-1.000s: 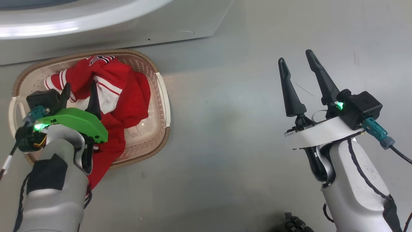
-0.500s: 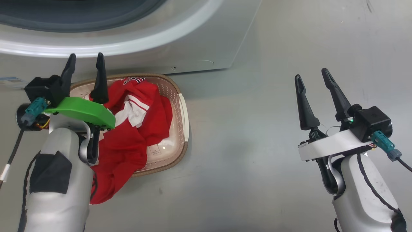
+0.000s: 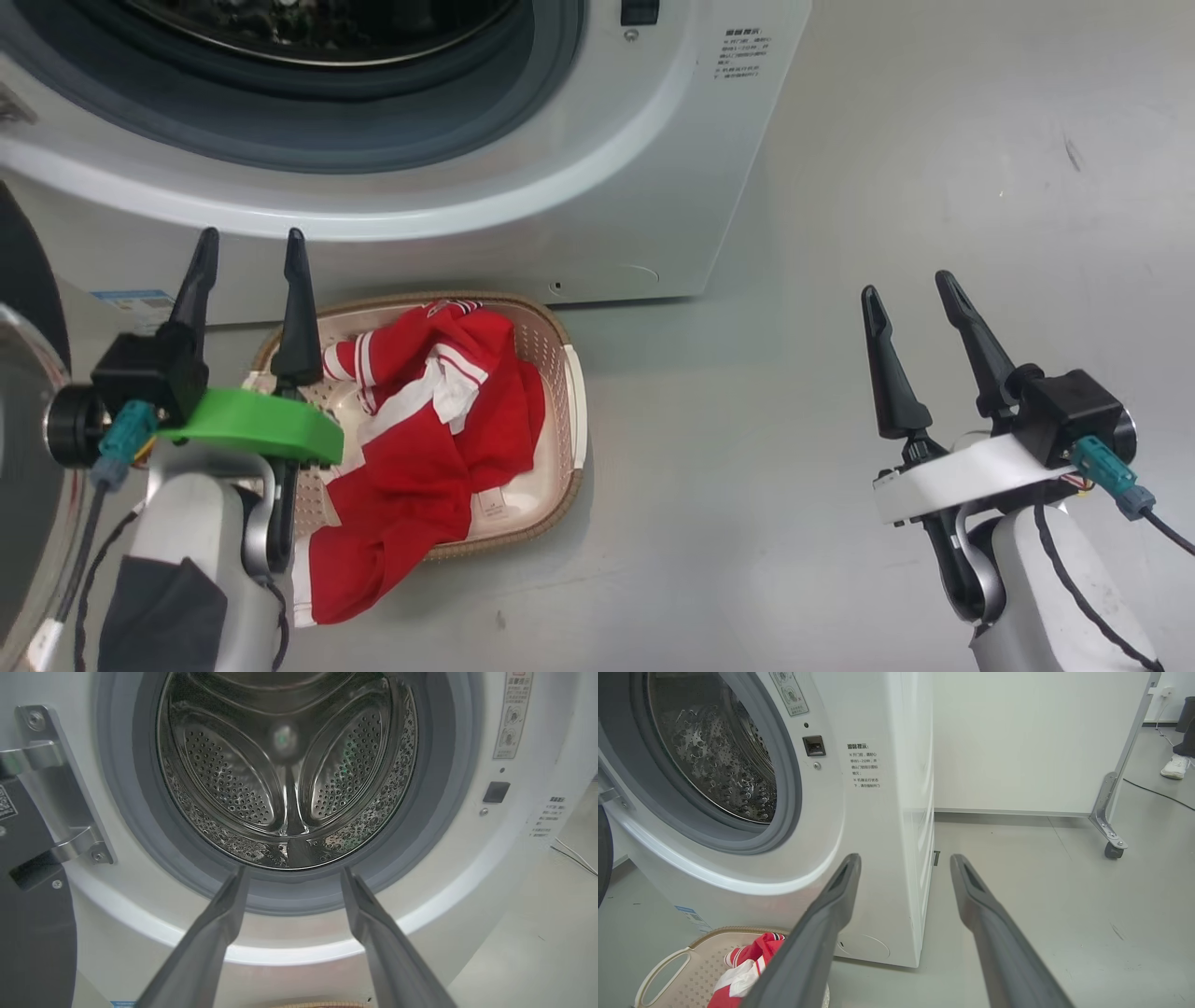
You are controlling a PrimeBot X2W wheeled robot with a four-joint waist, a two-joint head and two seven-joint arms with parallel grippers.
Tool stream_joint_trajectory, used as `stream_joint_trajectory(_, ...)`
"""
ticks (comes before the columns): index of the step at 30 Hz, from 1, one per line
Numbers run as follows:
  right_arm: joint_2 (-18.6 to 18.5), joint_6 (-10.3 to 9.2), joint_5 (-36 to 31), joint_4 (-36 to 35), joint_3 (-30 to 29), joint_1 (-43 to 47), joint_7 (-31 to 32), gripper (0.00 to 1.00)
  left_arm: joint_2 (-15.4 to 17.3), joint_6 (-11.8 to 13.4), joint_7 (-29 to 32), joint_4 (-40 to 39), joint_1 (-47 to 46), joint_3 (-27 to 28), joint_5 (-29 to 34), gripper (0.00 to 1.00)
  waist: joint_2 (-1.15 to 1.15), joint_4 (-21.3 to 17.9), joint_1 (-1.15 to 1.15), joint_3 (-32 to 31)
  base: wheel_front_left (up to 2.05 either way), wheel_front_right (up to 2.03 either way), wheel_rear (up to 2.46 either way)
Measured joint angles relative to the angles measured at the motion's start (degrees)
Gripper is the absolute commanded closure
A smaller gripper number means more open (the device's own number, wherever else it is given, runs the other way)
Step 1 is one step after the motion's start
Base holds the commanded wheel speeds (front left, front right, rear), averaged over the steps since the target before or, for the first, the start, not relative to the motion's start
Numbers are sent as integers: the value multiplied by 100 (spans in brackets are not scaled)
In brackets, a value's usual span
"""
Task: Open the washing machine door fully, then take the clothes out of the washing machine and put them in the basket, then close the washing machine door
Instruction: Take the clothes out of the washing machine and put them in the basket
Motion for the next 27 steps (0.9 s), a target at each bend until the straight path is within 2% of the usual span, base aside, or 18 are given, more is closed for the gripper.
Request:
stream_joint_trajectory(18,40,-10,-16,30,-3,883,0,0,-13,370,1,-924,2004,-186,121,0,0,100,0,-1084,0,0,0)
stream_joint_trajectory(27,66,-85,-16,25,-9,1222,0,0,-11,439,1,-1210,2628,-280,136,0,0,121,0,-1444,0,0,0)
